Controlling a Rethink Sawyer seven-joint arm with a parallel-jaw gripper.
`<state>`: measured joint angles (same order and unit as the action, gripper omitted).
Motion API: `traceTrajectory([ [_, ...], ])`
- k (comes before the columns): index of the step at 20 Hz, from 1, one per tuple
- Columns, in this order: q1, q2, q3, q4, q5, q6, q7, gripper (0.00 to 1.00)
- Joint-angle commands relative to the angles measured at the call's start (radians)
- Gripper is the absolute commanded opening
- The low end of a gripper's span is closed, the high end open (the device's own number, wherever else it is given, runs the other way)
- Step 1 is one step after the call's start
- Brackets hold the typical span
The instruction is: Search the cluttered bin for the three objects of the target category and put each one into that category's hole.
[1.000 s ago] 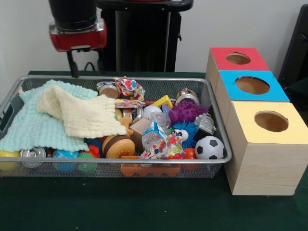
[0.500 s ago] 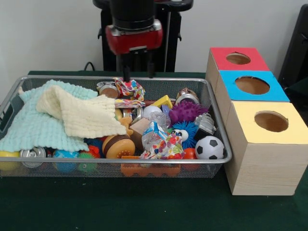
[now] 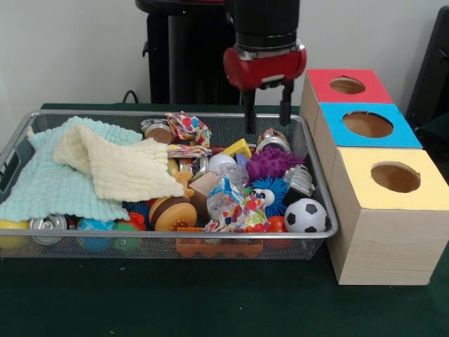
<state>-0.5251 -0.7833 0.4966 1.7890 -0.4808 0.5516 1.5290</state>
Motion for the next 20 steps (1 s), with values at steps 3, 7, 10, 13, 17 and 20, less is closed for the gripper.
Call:
traceTrajectory([
  [3, 0.041, 0.151, -0.07, -0.039, -0.017, -0.159, 0.159, 1.0],
  [7, 0.058, 0.221, -0.082, -0.103, 0.007, -0.141, 0.135, 1.0],
  [10, 0.072, 0.277, -0.096, -0.157, 0.027, -0.125, 0.137, 1.0],
  [13, 0.071, 0.327, -0.103, -0.188, 0.048, -0.128, 0.15, 1.0],
  [17, 0.039, 0.391, -0.097, -0.196, 0.057, -0.172, 0.143, 1.0],
  [20, -0.004, 0.434, -0.085, -0.18, 0.051, -0.215, 0.124, 1.0],
])
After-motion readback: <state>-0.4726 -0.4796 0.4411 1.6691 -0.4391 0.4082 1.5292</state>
